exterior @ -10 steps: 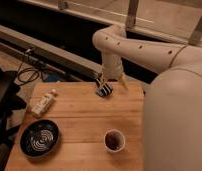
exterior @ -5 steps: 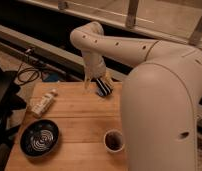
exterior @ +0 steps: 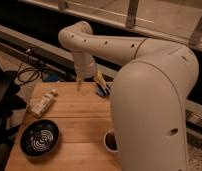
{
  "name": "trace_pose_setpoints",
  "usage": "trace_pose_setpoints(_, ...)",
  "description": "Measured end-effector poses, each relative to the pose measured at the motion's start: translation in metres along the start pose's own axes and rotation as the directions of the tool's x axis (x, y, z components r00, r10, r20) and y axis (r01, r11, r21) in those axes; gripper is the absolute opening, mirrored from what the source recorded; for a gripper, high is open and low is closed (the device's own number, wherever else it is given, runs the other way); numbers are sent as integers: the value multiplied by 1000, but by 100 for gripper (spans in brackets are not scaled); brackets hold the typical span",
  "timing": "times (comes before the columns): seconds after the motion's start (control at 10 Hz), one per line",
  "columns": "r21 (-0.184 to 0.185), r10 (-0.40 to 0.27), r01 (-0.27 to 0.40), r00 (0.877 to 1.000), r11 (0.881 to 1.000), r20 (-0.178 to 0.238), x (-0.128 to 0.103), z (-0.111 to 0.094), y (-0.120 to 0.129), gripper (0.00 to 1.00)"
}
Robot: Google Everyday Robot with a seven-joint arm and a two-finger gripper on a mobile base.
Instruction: Move the arm in a circular motion
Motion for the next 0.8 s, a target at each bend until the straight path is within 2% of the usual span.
trace_pose_setpoints(0.2, -8, -11, 12, 1000, 1000, 6, 0, -1, 8, 78)
trace_pose_setpoints(0.3, -37, -18, 19, 1000, 999, 11, -4, 1, 4, 78)
trace_pose_setpoints(0.5, -85, -50, 53, 998, 995, 31, -12, 8, -18, 78)
trace_pose_setpoints(0.6, -130, -79, 84, 996, 988, 42, -16, 12, -30, 78)
trace_pose_setpoints(0.8, -161, -85, 93, 995, 983, 54, -21, 21, -66, 78)
